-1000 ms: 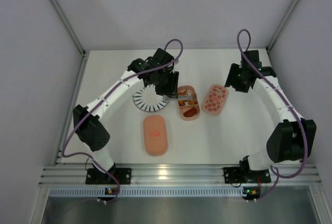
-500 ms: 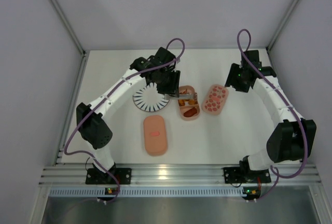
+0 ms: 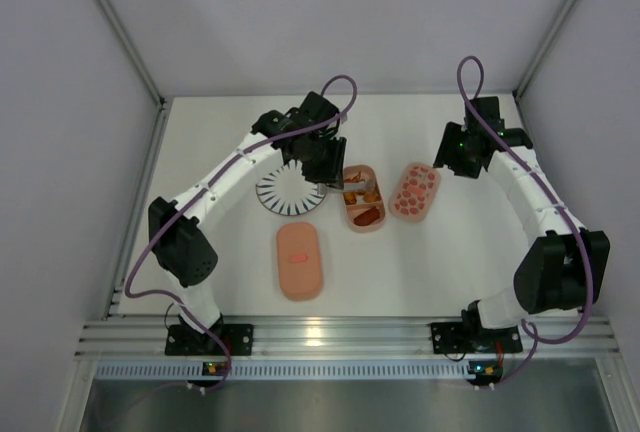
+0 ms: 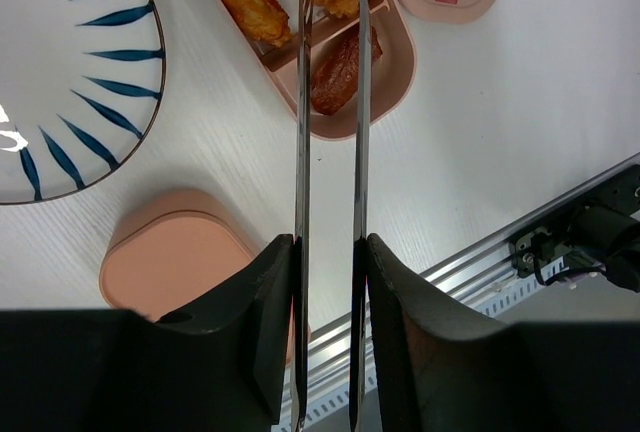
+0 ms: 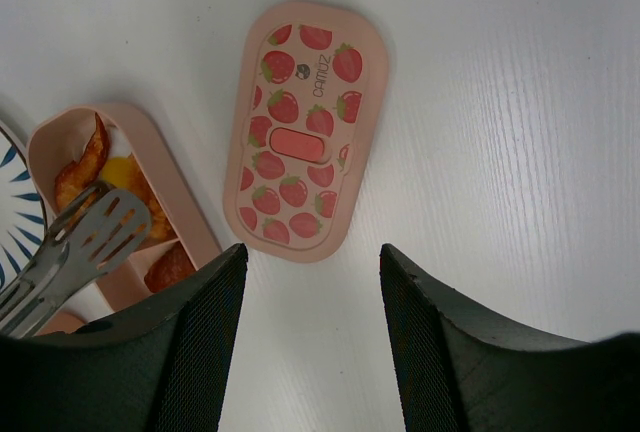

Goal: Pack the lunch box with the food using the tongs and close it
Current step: Pick up the fake food from the packing box.

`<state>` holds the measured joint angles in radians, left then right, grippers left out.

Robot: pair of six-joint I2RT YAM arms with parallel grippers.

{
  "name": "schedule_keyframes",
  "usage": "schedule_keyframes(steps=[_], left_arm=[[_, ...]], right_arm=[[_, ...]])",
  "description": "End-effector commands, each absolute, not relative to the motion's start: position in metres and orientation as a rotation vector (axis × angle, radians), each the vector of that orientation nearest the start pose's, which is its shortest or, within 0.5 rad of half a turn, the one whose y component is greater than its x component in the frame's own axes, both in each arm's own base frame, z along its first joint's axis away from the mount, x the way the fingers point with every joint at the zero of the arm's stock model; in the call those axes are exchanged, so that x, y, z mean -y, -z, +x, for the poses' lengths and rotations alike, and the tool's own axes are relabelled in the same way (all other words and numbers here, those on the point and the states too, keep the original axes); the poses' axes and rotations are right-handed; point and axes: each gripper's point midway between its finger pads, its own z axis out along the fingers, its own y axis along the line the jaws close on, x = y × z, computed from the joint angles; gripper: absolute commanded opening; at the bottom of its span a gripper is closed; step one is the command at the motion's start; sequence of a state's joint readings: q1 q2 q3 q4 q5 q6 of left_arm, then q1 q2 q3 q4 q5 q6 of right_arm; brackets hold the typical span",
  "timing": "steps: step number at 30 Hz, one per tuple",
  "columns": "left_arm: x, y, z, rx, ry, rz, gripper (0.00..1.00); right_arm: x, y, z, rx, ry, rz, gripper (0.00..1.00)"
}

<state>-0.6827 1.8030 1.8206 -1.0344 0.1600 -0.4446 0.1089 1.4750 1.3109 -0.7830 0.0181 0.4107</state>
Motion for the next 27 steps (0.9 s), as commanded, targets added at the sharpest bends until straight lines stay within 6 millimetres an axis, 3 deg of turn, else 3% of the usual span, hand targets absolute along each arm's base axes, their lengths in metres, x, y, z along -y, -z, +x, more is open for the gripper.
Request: schedule_keyframes(steps=[1,14,27], left_arm=[[0.3,-0.213,0.303,-2.65,0.574,0.385,0.37],[0.297,-0.209,0.303,-2.666,0.549,0.385,0.29],[0.297,-0.238,0.315,-2.546,0.555,0.353,0.21]], right_arm=[[-0.053,-0.189,0.359,-2.464,-0.18,0.363,0.55],[-0.053,-0.189,0.359,-2.463,-0.179,0.359,0.55],[-0.053,-0.19,0.36,-2.462,-0.178,0.362,0.55]])
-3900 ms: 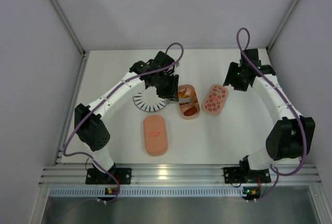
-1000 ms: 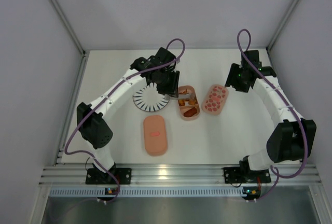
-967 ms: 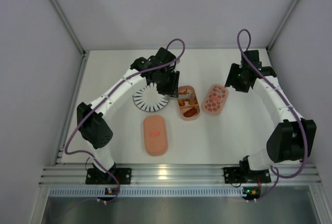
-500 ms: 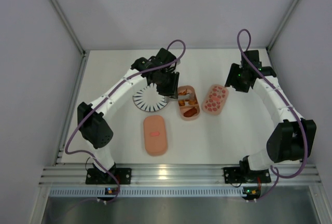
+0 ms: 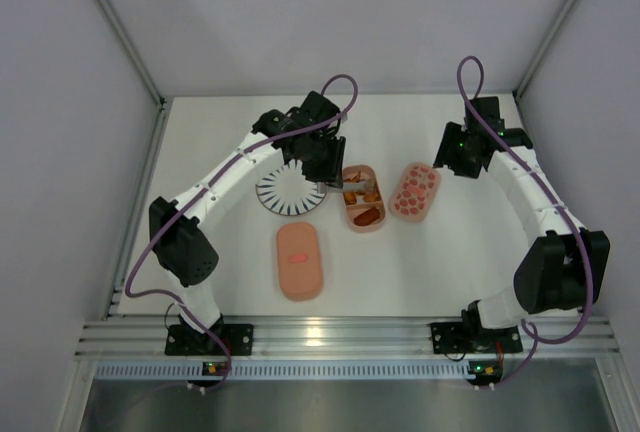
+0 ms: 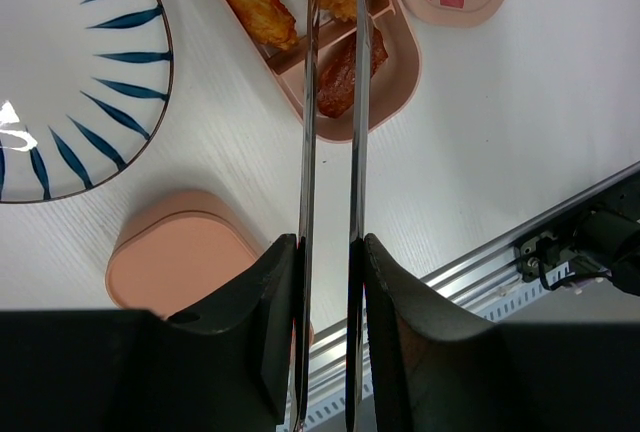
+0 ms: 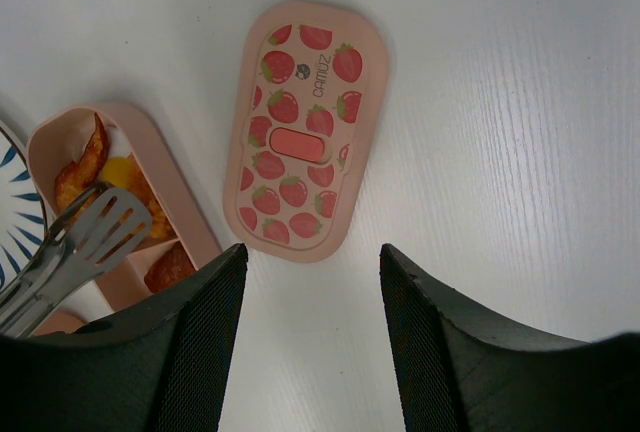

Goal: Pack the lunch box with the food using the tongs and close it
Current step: Pick up the fake food from the packing box.

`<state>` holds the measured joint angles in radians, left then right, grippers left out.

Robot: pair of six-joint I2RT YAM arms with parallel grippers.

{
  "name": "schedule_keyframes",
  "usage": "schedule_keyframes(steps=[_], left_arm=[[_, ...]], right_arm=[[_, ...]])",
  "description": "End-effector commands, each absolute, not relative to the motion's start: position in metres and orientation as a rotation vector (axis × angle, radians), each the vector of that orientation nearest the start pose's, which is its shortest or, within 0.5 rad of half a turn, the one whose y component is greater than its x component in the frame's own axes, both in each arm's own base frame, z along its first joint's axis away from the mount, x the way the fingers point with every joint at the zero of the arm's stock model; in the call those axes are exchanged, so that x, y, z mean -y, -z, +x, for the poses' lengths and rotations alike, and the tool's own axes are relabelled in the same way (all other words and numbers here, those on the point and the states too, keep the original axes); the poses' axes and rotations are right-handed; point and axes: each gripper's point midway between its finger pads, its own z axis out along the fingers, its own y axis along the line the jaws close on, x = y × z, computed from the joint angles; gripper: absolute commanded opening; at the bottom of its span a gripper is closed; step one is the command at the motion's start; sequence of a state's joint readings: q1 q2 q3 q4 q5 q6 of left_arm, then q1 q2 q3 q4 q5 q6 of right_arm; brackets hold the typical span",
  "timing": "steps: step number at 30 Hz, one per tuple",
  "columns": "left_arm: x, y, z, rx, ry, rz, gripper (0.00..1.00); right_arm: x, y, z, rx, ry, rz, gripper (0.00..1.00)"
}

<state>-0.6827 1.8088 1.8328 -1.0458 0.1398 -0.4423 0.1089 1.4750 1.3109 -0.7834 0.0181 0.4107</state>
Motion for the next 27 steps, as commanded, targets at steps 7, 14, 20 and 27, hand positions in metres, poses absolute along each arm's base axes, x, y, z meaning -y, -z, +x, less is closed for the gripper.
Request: schedule_keyframes(steps=[7,14,20,27], left_arm=[[0.296,-0.247,0.319,-2.507,0.555,0.337,0.18],[0.296,-0.251,0.32,-2.492,0.558,0.329,0.17],[0.297,-0.254,0.32,-2.48,0.572,0.335,0.17],[0.303,-0.237,0.311,-2.55,0.609,0.374,0.27]], right_arm=[[-0.052,-0.191,0.36,-2.46,-0.174,0.359,0.55],[-0.052,-0.192,0.361,-2.459,-0.173,0.357,0.56],[-0.052,-0.192,0.36,-2.462,-0.174,0.357,0.55],[-0.052,-0.193,0.36,-2.459,-0.173,0.357,0.56]])
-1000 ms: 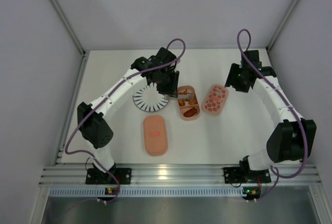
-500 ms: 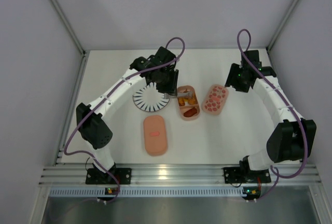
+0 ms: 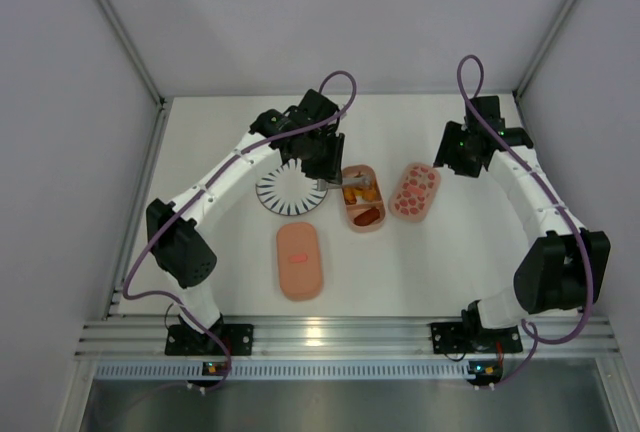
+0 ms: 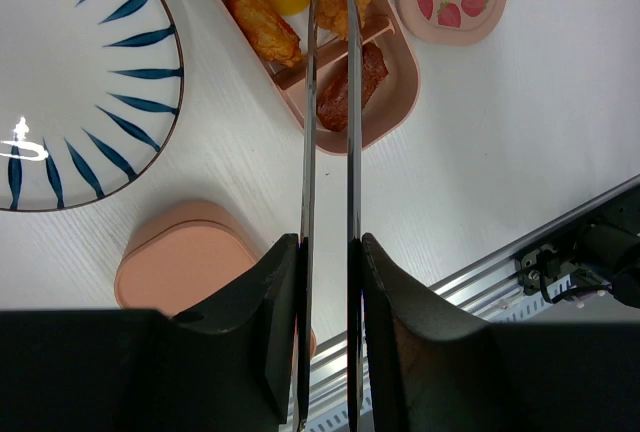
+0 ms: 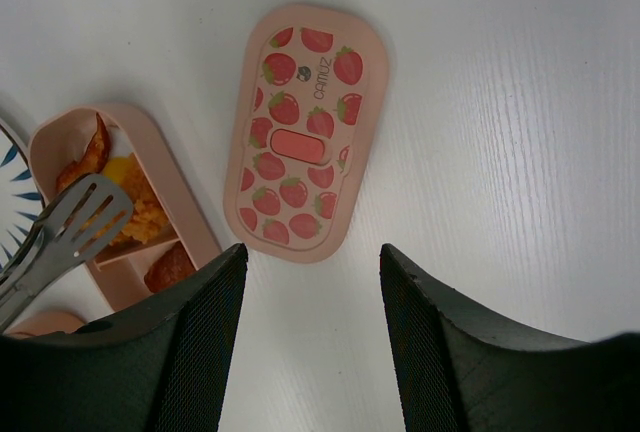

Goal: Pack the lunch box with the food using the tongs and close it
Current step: Pick up the fake food from the packing box.

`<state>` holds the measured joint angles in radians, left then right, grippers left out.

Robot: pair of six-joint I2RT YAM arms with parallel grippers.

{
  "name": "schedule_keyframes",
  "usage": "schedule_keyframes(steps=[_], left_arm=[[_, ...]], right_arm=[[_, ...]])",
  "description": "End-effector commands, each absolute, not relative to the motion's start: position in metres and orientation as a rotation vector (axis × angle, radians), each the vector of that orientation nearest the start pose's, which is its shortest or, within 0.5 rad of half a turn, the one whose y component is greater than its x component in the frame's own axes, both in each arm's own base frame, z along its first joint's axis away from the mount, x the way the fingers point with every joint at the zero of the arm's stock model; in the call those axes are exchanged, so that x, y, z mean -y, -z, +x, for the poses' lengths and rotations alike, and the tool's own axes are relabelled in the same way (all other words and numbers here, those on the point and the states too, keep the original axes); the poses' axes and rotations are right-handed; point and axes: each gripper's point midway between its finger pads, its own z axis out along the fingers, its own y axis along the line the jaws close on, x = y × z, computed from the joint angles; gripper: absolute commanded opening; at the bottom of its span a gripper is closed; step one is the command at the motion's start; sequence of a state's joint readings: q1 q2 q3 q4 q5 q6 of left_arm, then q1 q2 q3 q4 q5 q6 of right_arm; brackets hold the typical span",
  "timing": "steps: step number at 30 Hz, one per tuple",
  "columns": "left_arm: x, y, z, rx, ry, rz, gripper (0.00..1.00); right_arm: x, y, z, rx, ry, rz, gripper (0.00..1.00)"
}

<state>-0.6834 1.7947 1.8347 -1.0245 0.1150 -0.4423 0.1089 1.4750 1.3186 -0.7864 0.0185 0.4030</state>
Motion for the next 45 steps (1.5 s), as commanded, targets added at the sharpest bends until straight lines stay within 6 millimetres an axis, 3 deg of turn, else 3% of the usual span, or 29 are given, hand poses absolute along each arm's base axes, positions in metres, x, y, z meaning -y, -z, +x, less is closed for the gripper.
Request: schedule_keyframes(steps=[1,11,15,45], left_arm=[[0.303,-0.236,0.31,-2.556,0.611,0.378,0.29],[0.305,-0.232,0.303,-2.579,0.641,0.414,0.43],[0.307,-0.229,0.301,-2.595,0.649,0.423,0.44],[0.299,-0.201,0.292,-2.693,0.587,0.429,0.37]], right_arm=[[-0.052,-0.192,0.36,-2.46,-0.173,0.357,0.56],[-0.052,-0.193,0.359,-2.457,-0.175,0.361,0.55],[-0.052,-0.193,0.359,-2.457,-0.175,0.361,0.55],[-0.052,-0.188,0.356,-2.467,-0.173,0.364,0.55]])
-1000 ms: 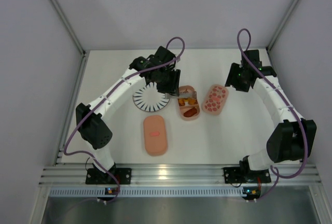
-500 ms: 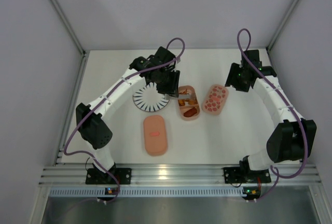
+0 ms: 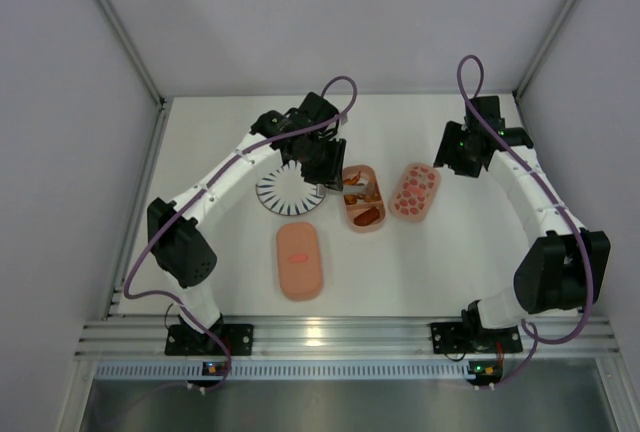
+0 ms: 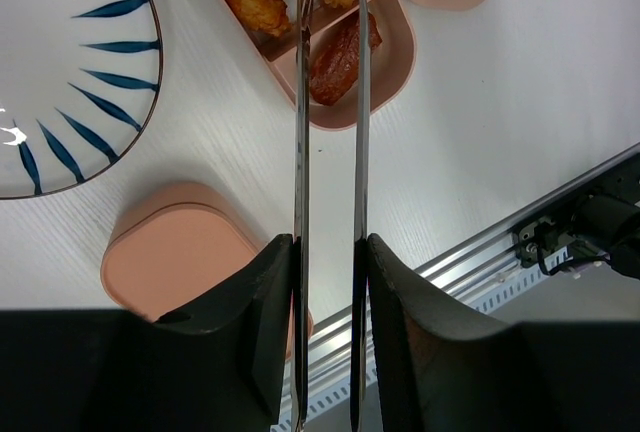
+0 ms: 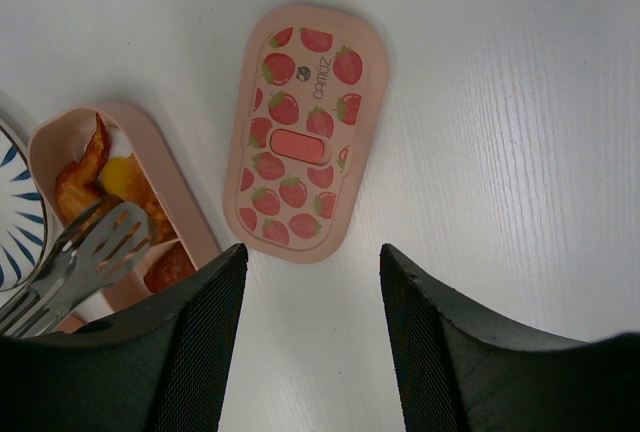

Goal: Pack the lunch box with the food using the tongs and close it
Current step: Pick up the fake food from the packing box.

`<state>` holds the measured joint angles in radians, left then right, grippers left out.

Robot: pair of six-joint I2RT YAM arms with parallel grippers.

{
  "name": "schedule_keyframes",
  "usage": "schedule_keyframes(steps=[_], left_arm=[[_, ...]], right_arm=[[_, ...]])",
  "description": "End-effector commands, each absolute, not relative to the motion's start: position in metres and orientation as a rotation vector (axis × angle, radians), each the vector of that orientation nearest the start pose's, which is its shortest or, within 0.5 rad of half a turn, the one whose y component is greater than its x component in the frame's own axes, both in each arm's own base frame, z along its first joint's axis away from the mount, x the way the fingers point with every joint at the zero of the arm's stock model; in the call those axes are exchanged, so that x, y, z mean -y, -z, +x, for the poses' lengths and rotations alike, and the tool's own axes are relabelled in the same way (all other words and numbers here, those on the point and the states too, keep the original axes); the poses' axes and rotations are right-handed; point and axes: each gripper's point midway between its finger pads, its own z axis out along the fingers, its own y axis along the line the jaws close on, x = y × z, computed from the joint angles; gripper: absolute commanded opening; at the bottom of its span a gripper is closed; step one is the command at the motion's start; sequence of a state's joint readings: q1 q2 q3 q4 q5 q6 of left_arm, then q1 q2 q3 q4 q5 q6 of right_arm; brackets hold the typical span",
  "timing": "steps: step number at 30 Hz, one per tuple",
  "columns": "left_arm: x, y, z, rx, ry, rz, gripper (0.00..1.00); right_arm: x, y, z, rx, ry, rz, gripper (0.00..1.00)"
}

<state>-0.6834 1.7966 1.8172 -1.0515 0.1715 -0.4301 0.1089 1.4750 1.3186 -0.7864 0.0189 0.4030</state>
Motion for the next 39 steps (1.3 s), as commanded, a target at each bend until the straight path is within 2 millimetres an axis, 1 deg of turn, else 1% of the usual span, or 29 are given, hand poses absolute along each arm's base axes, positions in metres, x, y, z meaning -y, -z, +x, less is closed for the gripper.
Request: schedule_keyframes(steps=[1,4,5,9,12,17,22,33,39], left_arm=[[0.299,-0.201,0.292,-2.694,0.587,0.427,0.35],[0.301,-0.202,0.293,-2.69,0.594,0.428,0.25],[0.301,-0.205,0.294,-2.681,0.594,0.428,0.19],[0.3,-0.213,0.296,-2.654,0.592,0.423,0.1],[0.299,-0.223,0.299,-2.618,0.592,0.412,0.07],[0.298,-0.242,0.304,-2.547,0.598,0.395,0.06],[0.297,-0.252,0.305,-2.513,0.61,0.386,0.01],[0.295,-0.264,0.307,-2.471,0.613,0.366,0.0],[0.294,-0.274,0.308,-2.434,0.622,0.359,0.0]], right_arm=[[-0.052,-0.188,0.356,-2.466,-0.173,0.364,0.55],[-0.052,-0.188,0.356,-2.466,-0.173,0.364,0.55],[-0.051,-0.189,0.356,-2.464,-0.172,0.364,0.55],[-0.051,-0.19,0.356,-2.461,-0.17,0.362,0.56],[-0.052,-0.191,0.357,-2.459,-0.174,0.365,0.56],[-0.052,-0.192,0.358,-2.461,-0.175,0.365,0.55],[-0.052,-0.193,0.359,-2.458,-0.175,0.367,0.56],[-0.051,-0.196,0.361,-2.451,-0.17,0.366,0.55],[-0.052,-0.197,0.363,-2.45,-0.172,0.36,0.55]])
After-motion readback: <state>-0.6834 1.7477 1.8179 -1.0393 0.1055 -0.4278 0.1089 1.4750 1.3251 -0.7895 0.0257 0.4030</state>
